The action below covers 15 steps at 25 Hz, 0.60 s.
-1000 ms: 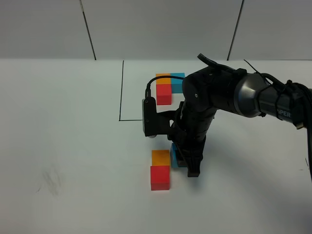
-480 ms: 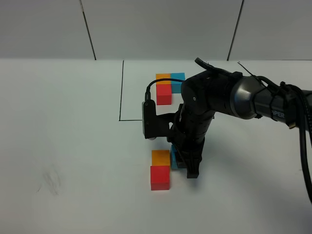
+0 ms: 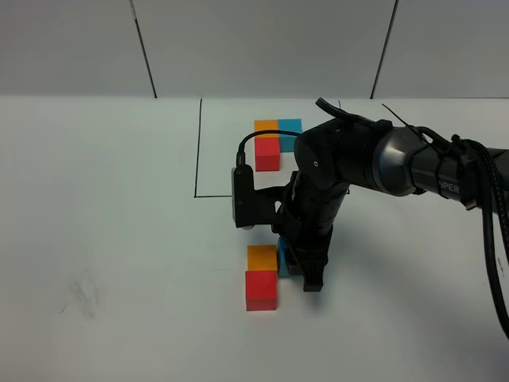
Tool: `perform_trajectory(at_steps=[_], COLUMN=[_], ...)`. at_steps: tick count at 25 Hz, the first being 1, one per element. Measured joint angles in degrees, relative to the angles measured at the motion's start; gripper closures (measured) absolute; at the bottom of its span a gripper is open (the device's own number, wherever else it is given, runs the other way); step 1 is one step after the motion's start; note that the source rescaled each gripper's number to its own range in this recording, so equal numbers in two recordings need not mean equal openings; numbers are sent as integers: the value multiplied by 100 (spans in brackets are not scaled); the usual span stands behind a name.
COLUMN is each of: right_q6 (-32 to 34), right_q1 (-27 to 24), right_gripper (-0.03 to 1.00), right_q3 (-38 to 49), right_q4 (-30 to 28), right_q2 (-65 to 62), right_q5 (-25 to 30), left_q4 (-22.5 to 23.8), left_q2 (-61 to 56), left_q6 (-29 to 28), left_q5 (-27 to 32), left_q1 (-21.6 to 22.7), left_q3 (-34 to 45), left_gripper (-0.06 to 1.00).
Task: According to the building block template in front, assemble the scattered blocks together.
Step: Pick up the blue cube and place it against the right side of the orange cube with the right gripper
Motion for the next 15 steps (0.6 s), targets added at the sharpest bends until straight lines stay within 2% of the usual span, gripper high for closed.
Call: perform_trajectory(at_steps=[15], right_q6=[39], right_q1=[10], right_gripper=[50], right_q3=[0], right_q4=[204], right_q2=[144], right_q5=[-65], left_q4=[0], left_q2=[0], left_q6=[0], left_q5=[0], left_q1=[0], left_q3=[0], left_gripper=[12])
